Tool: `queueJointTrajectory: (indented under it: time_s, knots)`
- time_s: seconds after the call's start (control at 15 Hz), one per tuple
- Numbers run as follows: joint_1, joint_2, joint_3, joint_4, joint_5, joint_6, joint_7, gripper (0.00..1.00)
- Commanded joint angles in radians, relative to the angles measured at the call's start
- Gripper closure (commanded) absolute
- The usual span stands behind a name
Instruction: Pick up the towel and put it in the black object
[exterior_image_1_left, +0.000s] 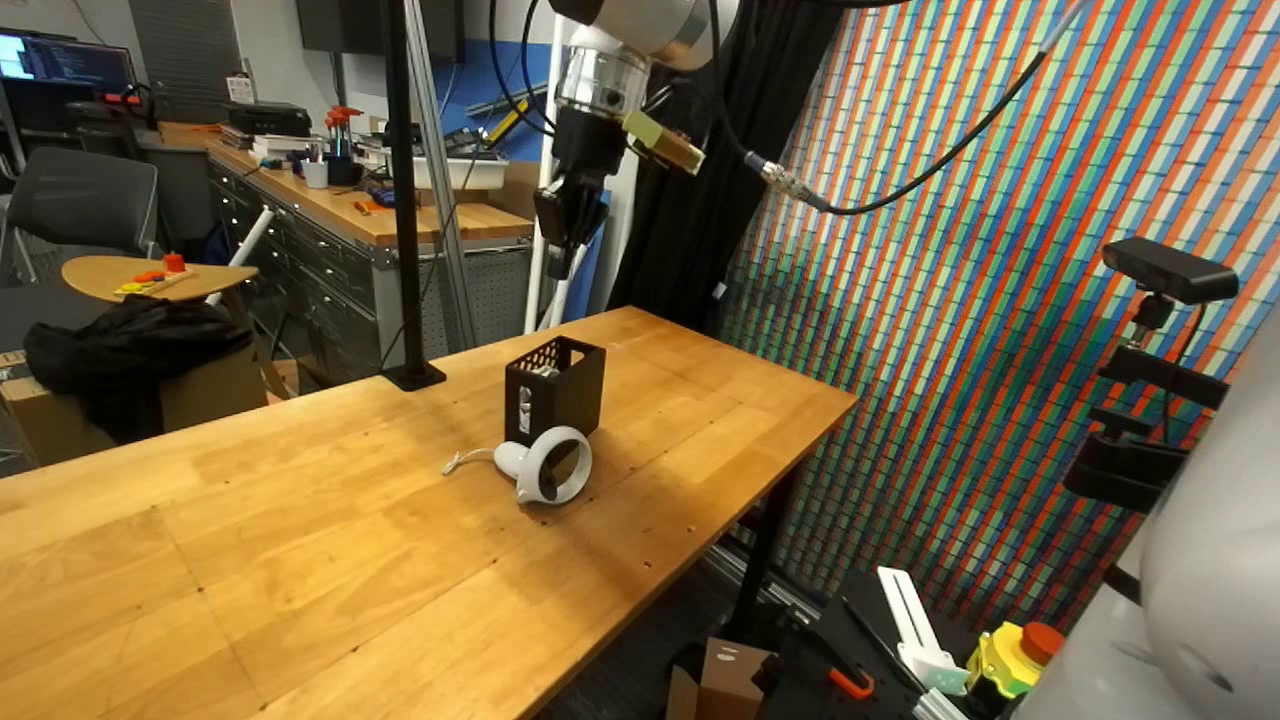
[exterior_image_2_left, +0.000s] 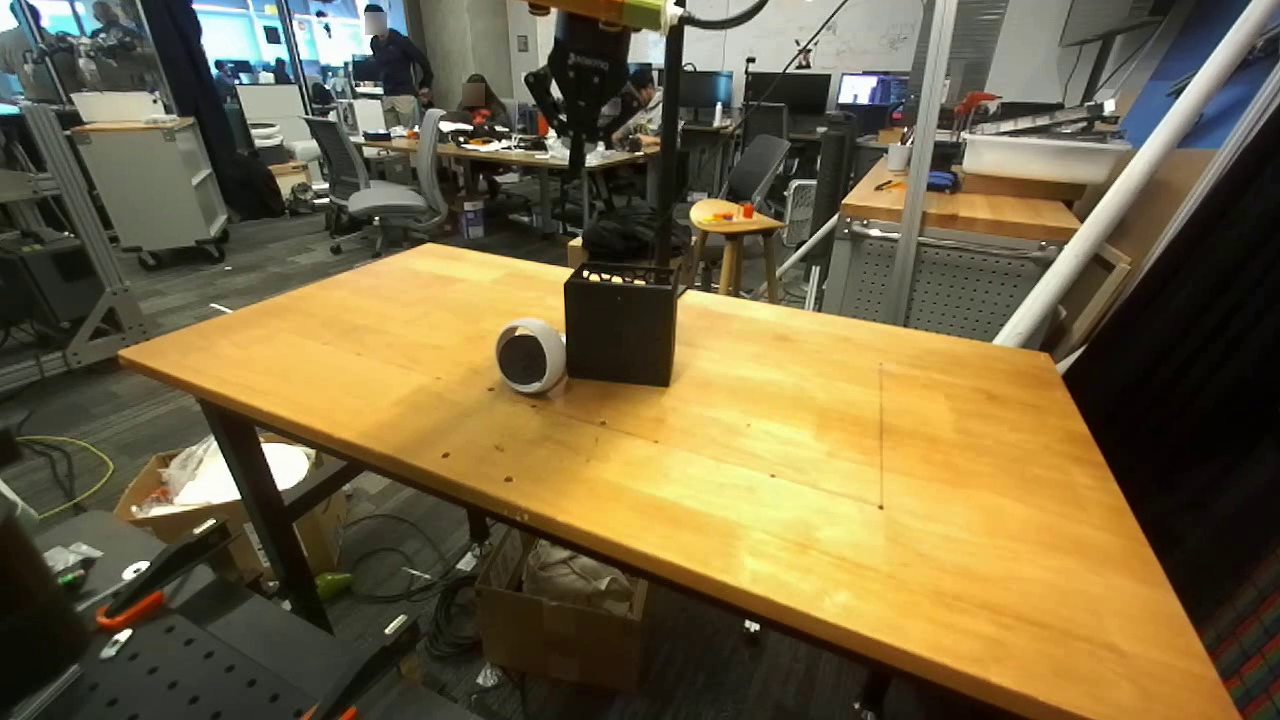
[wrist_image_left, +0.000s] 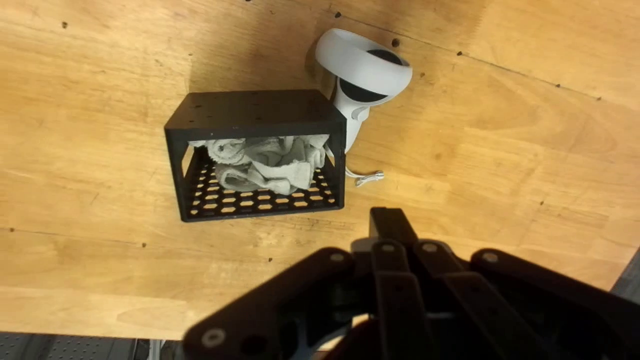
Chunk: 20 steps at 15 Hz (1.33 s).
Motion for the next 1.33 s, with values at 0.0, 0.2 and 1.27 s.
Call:
queueJointTrajectory:
  time_s: [0.0,0.2,1.27]
  knots:
    - [0.033,-0.086,-0.037,-0.043,-0.022,0.013,0.024,0.88]
    - [0.038,-0.055,-0.047,-0.013,-0.008,-0.003,0.006,0.88]
    - [0.040,-0.060,-0.048,-0.024,-0.010,-0.003,0.009,0.87]
